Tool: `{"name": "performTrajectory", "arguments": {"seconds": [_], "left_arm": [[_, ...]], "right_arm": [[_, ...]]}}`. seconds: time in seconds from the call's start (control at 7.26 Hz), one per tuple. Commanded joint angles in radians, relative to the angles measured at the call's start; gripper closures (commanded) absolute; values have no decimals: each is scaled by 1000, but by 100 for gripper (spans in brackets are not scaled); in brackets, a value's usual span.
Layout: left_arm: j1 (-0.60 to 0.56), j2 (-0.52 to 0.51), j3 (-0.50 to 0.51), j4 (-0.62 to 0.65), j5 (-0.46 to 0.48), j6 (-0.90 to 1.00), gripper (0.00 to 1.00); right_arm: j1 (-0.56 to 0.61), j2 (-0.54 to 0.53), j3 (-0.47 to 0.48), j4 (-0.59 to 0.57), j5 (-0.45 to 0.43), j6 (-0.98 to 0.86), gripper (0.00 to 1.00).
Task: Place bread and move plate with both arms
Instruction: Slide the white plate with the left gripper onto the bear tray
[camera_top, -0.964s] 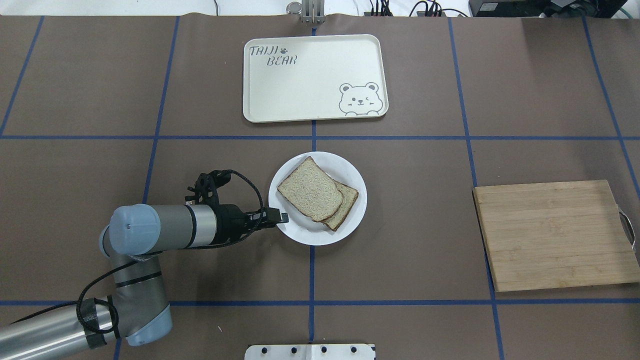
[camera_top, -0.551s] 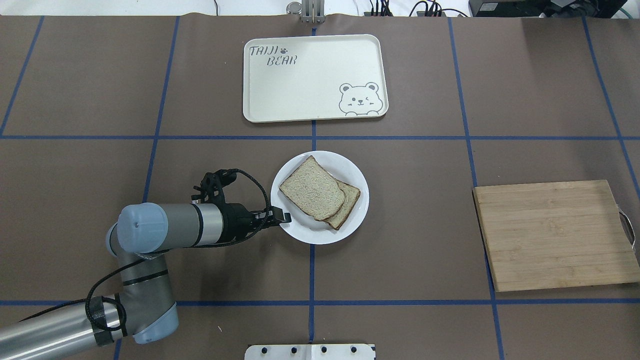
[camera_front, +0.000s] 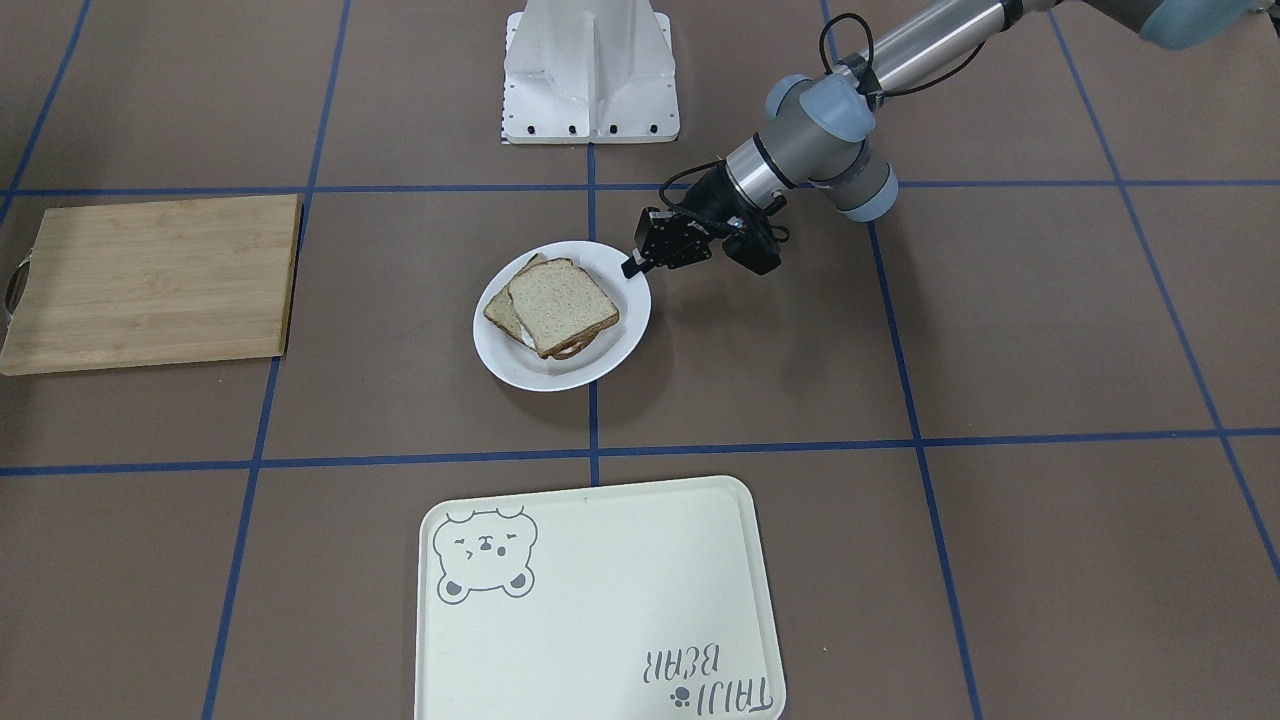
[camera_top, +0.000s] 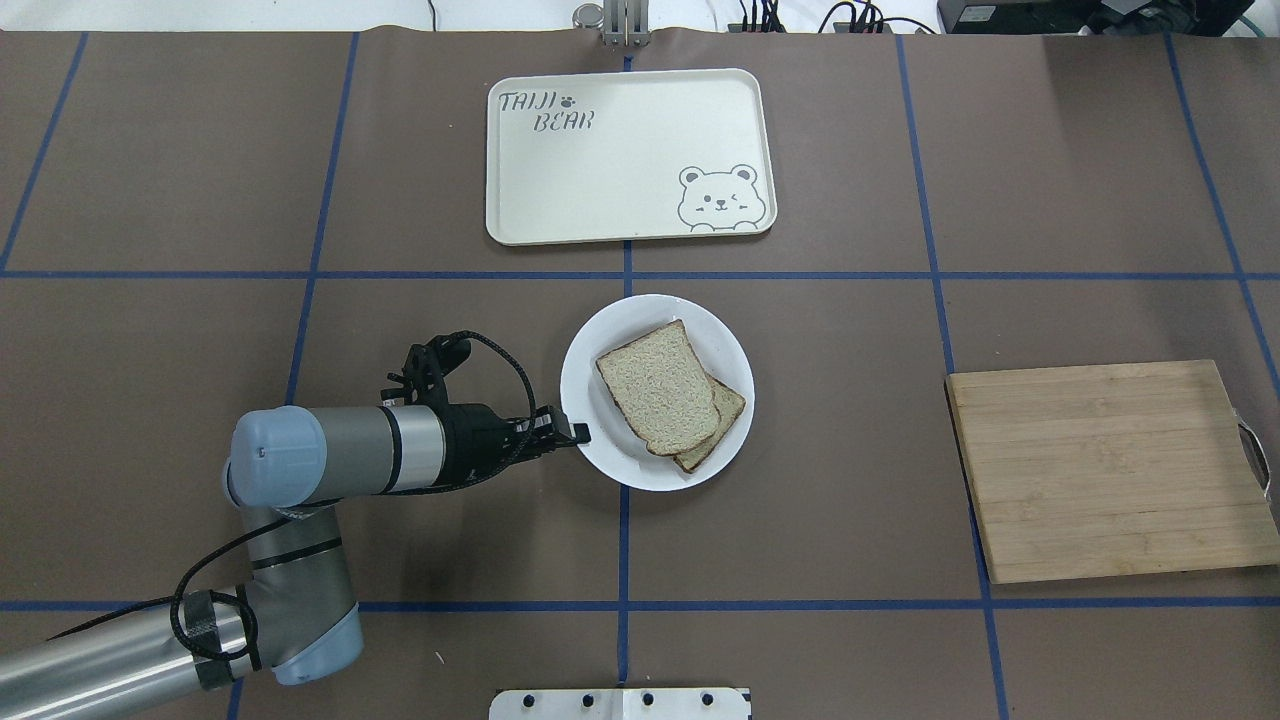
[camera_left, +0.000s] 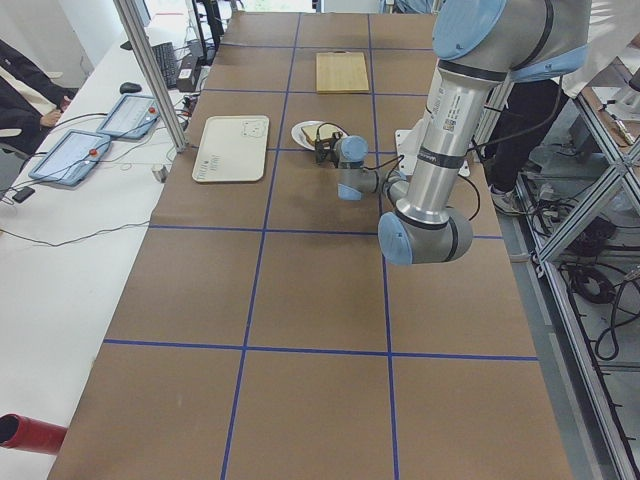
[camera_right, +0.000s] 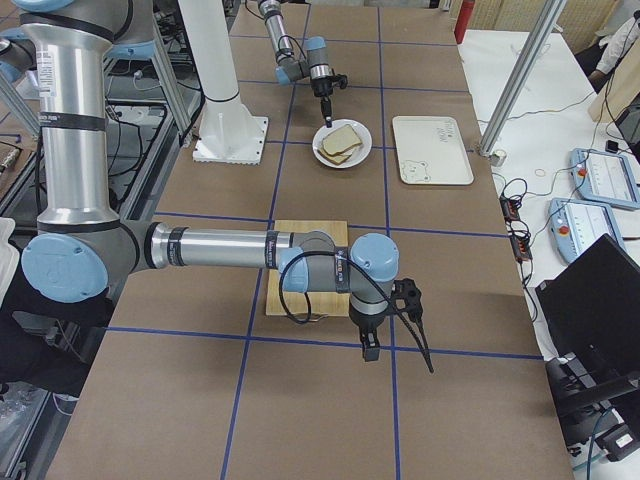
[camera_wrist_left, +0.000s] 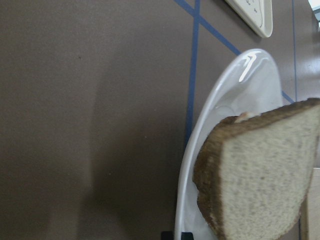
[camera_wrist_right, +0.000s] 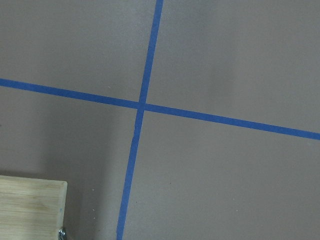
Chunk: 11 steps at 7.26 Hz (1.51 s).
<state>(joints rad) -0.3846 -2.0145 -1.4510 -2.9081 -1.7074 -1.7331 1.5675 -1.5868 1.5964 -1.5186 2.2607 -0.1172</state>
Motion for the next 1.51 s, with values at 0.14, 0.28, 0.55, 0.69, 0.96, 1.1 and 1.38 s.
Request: {"name": "performTrajectory", "arguments": {"seconds": [0.14, 0.28, 0.55, 0.69, 0.96, 1.1, 1.38], "left_arm": [[-39, -26, 0, -46, 2, -181, 100], [-75, -32, 1, -46, 2, -245, 100], [-164, -84, 50, -36, 3, -383, 100], [-195, -163, 151, -33, 27, -411, 100], [-250, -304, 370, -23, 64, -431, 100], [-279, -369, 486, -10, 69, -433, 100], [-290, -409, 570, 16, 118, -428, 100]], "right_arm": [[-1, 11, -9, 0, -1, -1, 0], [-1, 11, -9, 0, -1, 1, 0], [-1, 11, -9, 0, -1, 13, 0], [-3, 11, -9, 0, -3, 17, 0], [-3, 13, -10, 0, -3, 21, 0], [-3, 13, -10, 0, -3, 21, 0], [-4, 13, -10, 0, -3, 22, 0]]}}
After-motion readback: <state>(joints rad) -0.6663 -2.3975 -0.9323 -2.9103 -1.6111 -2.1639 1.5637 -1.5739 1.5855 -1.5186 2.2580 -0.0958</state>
